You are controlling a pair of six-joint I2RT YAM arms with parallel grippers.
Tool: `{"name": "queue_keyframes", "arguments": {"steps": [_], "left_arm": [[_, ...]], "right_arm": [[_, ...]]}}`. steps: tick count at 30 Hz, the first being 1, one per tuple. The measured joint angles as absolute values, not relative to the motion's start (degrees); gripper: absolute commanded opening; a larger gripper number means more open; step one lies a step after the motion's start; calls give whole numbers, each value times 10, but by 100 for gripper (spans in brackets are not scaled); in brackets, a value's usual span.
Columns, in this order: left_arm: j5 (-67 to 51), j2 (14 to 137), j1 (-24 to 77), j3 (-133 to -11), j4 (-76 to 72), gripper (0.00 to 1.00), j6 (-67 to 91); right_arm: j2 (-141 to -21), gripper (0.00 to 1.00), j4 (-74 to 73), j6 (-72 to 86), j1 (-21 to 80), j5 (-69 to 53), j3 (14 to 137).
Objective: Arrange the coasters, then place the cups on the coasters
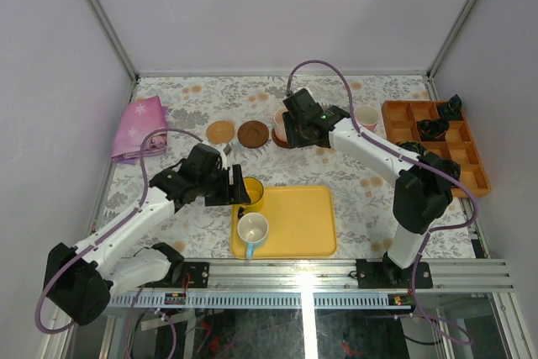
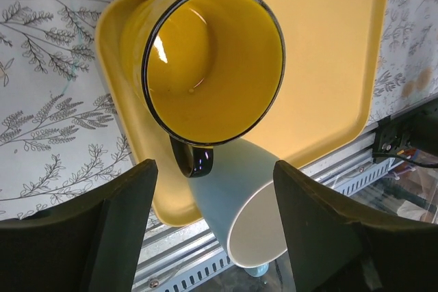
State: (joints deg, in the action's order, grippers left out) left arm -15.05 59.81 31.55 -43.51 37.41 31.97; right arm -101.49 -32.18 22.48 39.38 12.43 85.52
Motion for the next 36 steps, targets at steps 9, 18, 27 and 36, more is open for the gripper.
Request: {"name": "queue_keyframes", "arguments": {"steps": [9, 18, 27, 36], "left_arm": [[-119, 601, 333, -418, 374, 68, 350], [-102, 634, 343, -418, 374, 57, 354], [-102, 666, 351, -418, 374, 54, 349], [-112, 692, 356, -425, 374, 30, 331]], "right_arm": [[-1015, 48, -320, 222, 394, 123, 855], [-1015, 48, -313, 222, 394, 123, 856], [-1015, 47, -313, 219, 394, 123, 856], [-1015, 47, -313, 218, 394, 123, 856]]}}
